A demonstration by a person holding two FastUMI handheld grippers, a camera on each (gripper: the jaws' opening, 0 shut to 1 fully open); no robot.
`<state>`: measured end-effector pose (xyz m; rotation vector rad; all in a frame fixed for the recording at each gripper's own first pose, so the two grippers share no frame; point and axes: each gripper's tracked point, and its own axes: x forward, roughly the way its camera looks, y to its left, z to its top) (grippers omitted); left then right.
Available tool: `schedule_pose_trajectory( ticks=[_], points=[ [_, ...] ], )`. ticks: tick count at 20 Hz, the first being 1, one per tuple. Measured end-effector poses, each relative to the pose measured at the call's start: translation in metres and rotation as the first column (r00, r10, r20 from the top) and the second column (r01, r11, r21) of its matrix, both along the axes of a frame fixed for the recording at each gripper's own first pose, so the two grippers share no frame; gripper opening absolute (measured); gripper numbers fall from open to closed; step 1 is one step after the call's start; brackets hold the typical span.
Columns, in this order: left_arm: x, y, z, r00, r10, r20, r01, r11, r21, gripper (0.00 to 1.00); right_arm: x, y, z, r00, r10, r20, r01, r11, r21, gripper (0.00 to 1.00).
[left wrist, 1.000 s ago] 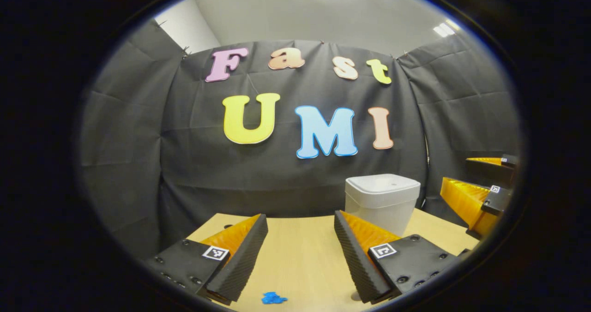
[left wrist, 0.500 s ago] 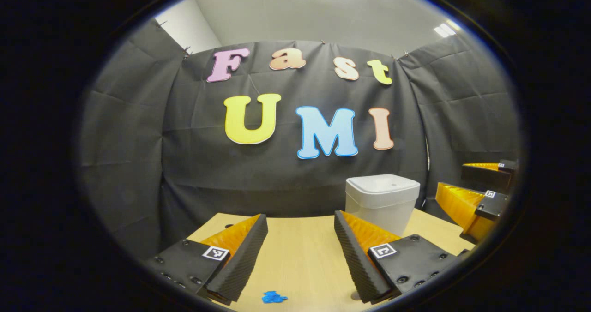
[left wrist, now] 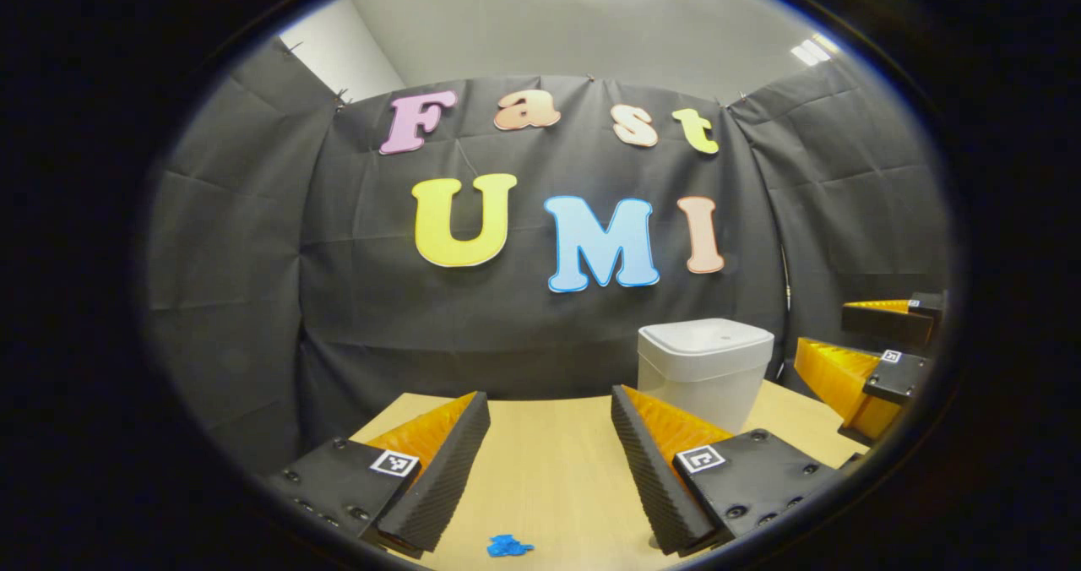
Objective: Press the lid of the desktop garbage bin to open it, pick up the crumpled paper on the desktop and throw it into the bin, then pick up the pop can on the desktop and drop it into the bin, and finally close the garbage bin lid.
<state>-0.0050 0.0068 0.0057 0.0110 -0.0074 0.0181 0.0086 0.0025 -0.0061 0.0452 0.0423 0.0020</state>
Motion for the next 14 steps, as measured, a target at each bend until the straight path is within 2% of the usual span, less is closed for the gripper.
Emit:
schedule_pose_trajectory(
  ticks=[1,2,3,4,5,7,8,9,10,11,13,14],
  points=[
    [0.001,0.002,0.0,1.0,0.005,0.001,-0.005,1.0,-0.001,1.0,0.002,0.0,-0.002,1.0,-0.002,-0.003,0.002,1.0,-0.002,0.94],
    [0.002,0.002,0.0,1.0,0.009,-0.001,-0.009,1.0,-0.002,0.95,0.006,-0.002,-0.001,1.0,-0.006,-0.004,0.006,1.0,-0.006,0.92],
    [0.003,0.004,0.0,1.0,0.012,0.0,-0.012,1.0,-0.002,0.95,0.008,-0.001,-0.002,1.0,-0.004,-0.006,0.004,1.0,-0.01,0.94],
    [0.005,0.005,-0.001,1.0,0.016,-0.001,-0.016,1.0,-0.001,0.95,0.01,0.0,-0.001,1.0,-0.003,-0.006,0.003,1.0,-0.016,0.77],
    [0.006,0.006,0.0,1.0,0.021,-0.001,-0.021,1.0,0.0,0.95,0.013,0.002,-0.002,1.0,0.005,-0.007,-0.006,1.0,-0.022,0.72],
    [0.008,0.008,0.0,1.0,0.03,-0.001,-0.03,1.0,-0.004,0.92,0.02,0.007,-0.003,1.0,0.015,-0.009,-0.016,0.999,-0.039,0.72],
    [0.009,0.009,0.001,0.999,0.033,0.001,-0.033,0.999,-0.006,0.95,0.021,0.004,0.0,1.0,0.017,-0.004,-0.018,0.999,-0.043,0.6],
    [0.012,0.01,0.001,0.999,0.036,0.0,-0.036,0.999,-0.004,1.0,0.025,0.008,-0.001,0.999,0.032,-0.007,-0.032,0.999,-0.042,0.58],
    [0.013,0.01,0.0,0.999,0.039,-0.001,-0.039,0.999,-0.001,0.95,0.029,0.013,-0.002,0.999,0.051,-0.009,-0.052,0.998,-0.04,0.58],
    [0.015,0.01,0.0,0.999,0.039,-0.002,-0.039,0.999,0.001,0.95,0.032,0.013,-0.003,0.999,0.052,-0.013,-0.053,0.998,-0.042,0.58],
    [0.019,0.011,0.0,0.999,0.042,-0.001,-0.042,0.999,0.003,0.95,0.038,0.019,-0.003,0.997,0.078,-0.018,-0.079,0.996,-0.038,0.45],
    [0.021,0.013,0.0,0.999,0.045,-0.002,-0.045,0.999,0.004,1.0,0.041,0.02,-0.005,0.995,0.093,-0.023,-0.094,0.995,-0.037,0.44]
  ],
)
